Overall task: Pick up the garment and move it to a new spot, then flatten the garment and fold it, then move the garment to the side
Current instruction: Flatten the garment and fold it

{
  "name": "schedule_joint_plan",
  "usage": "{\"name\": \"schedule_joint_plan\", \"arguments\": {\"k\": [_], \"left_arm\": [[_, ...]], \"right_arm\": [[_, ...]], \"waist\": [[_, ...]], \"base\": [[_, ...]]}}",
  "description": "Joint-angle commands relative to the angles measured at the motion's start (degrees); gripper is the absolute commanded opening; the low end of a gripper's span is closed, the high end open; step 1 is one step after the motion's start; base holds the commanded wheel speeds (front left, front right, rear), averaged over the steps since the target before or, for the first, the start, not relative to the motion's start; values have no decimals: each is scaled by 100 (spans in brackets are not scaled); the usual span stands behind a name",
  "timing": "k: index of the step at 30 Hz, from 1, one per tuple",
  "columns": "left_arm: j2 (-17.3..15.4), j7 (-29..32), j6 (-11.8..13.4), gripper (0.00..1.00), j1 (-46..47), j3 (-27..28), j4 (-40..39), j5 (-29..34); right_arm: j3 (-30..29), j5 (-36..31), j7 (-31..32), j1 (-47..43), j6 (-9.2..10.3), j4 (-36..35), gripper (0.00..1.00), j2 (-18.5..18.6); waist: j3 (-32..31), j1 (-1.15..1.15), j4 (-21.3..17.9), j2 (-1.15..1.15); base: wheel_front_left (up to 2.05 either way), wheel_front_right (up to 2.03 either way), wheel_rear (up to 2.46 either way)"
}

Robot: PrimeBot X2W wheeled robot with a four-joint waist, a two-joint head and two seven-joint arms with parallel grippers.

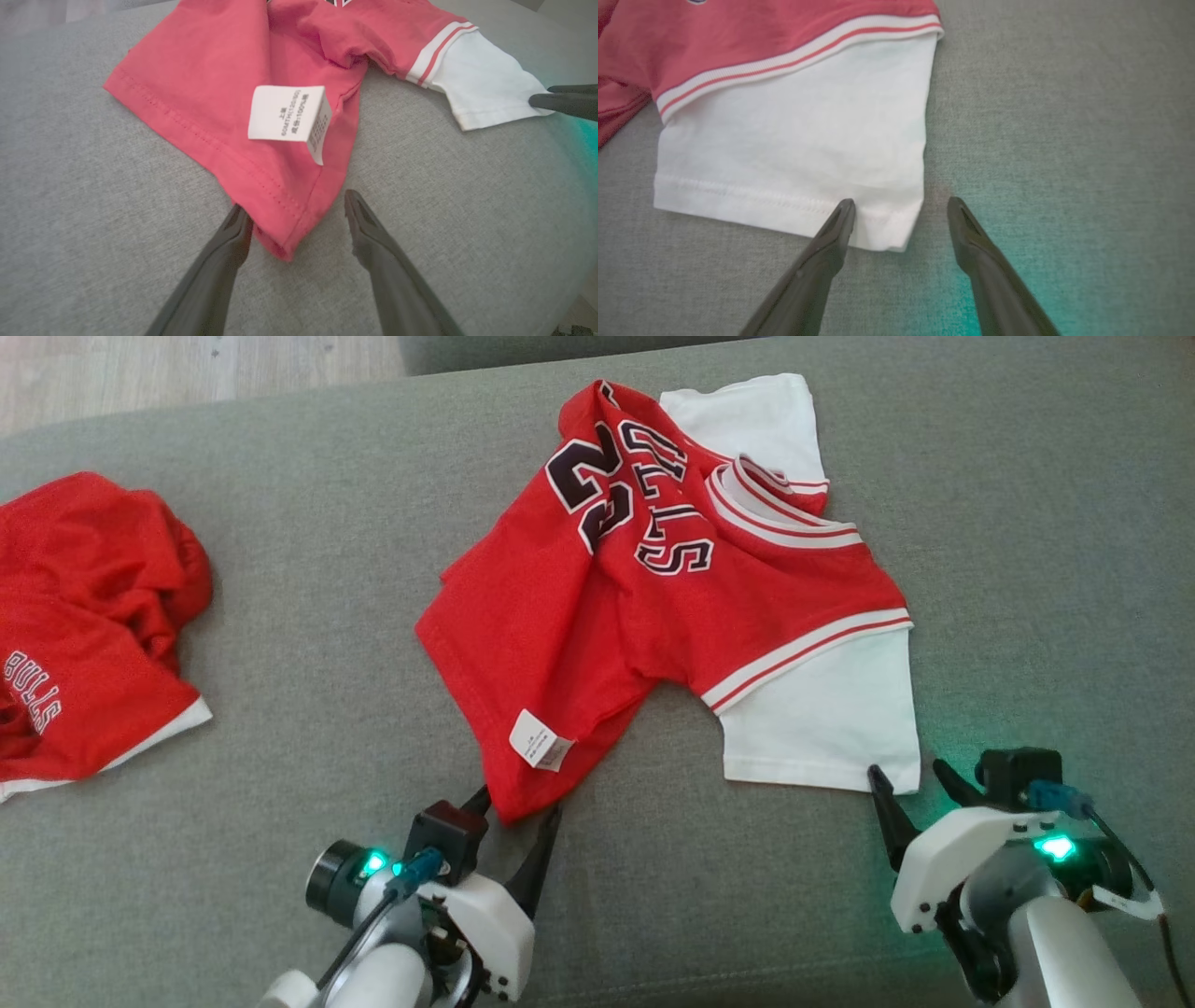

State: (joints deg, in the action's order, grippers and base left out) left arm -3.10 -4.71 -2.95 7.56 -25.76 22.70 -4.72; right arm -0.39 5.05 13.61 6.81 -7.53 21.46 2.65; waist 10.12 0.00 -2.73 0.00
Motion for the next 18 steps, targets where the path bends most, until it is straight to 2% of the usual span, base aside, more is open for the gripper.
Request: {"name": "schedule_joint_plan", "arguments": {"k": [1, 9, 14, 15, 17, 18], "left_arm": [[-7, -59, 30, 98, 246, 113, -194, -32], [-15, -2, 16, 79, 282, 46, -330, -93], [-21, 7, 18, 77, 302, 10, -376, -126], [-20, 14, 24, 72, 302, -4, -404, -145], [-26, 36, 20, 48, 291, -21, -418, -164], [-32, 51, 15, 42, 284, -31, -420, -173]], "right_arm": [[148, 17, 37, 261, 4, -138, 100, 23], [271, 67, 388, 430, 4, -8, 100, 23], [331, 127, 569, 448, 4, 39, 100, 29], [342, 143, 602, 438, 4, 38, 100, 37], [357, 168, 641, 426, 4, 40, 100, 42], [365, 189, 676, 419, 4, 53, 100, 45]], "waist": [[2, 0, 2, 0], [81, 0, 54, 0], [110, 0, 101, 0], [114, 0, 111, 0], [120, 0, 116, 0], [124, 0, 118, 0]], "base": [[0, 0, 0], [0, 0, 0], [0, 0, 0], [0, 0, 0], [0, 0, 0], [0, 0, 0]]}}
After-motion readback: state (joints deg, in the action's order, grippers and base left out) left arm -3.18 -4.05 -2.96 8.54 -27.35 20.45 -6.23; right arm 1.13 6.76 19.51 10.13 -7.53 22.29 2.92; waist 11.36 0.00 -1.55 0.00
